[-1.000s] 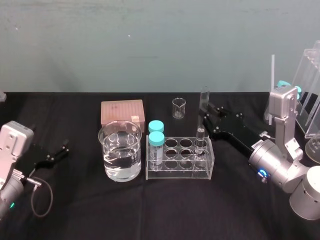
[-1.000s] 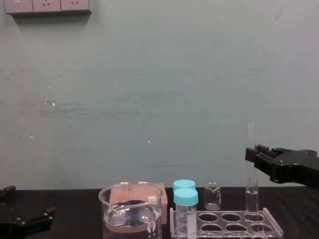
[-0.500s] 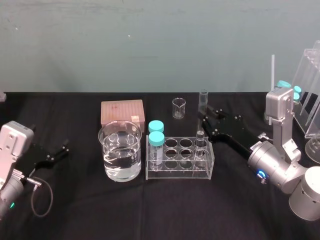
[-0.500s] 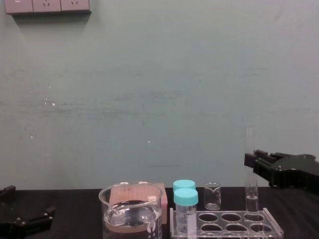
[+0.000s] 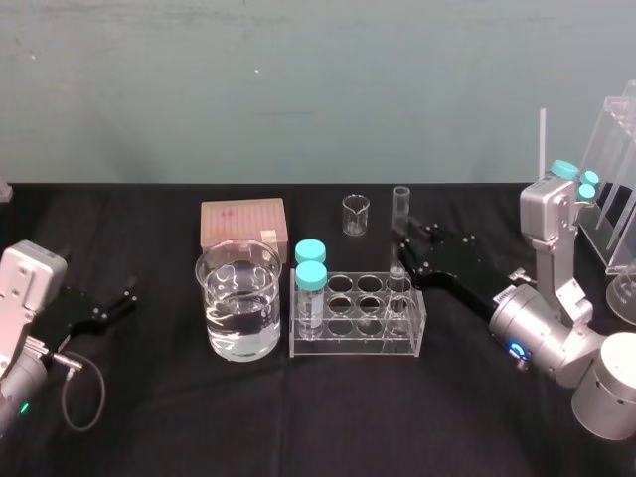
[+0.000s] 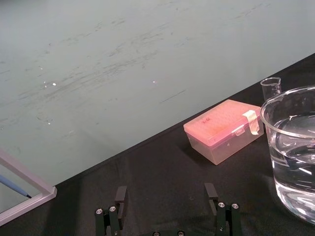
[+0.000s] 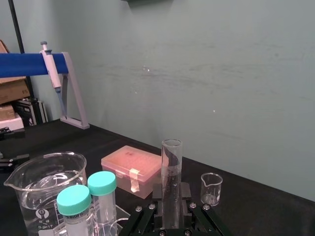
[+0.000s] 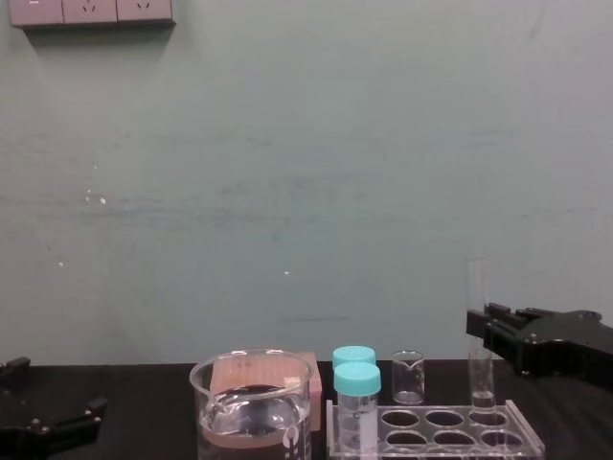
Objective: Hold the test tube with one hand and immerse one end into the beaker, then return it to the test tube rack.
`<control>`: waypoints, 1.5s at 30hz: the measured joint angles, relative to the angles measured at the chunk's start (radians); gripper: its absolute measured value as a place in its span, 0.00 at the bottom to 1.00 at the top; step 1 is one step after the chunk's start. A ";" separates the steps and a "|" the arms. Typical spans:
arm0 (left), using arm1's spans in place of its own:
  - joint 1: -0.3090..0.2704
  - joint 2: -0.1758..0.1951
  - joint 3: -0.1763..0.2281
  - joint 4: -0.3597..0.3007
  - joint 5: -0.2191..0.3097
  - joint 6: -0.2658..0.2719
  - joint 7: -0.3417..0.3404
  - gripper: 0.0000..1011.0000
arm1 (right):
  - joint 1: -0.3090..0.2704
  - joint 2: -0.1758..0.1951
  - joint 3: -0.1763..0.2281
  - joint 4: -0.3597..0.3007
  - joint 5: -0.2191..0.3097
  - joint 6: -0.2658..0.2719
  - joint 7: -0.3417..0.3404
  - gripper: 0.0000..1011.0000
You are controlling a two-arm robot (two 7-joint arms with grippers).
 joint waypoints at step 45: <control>0.000 0.000 0.000 0.000 0.000 0.000 0.000 0.99 | -0.009 0.006 -0.004 -0.004 -0.011 0.010 -0.002 0.48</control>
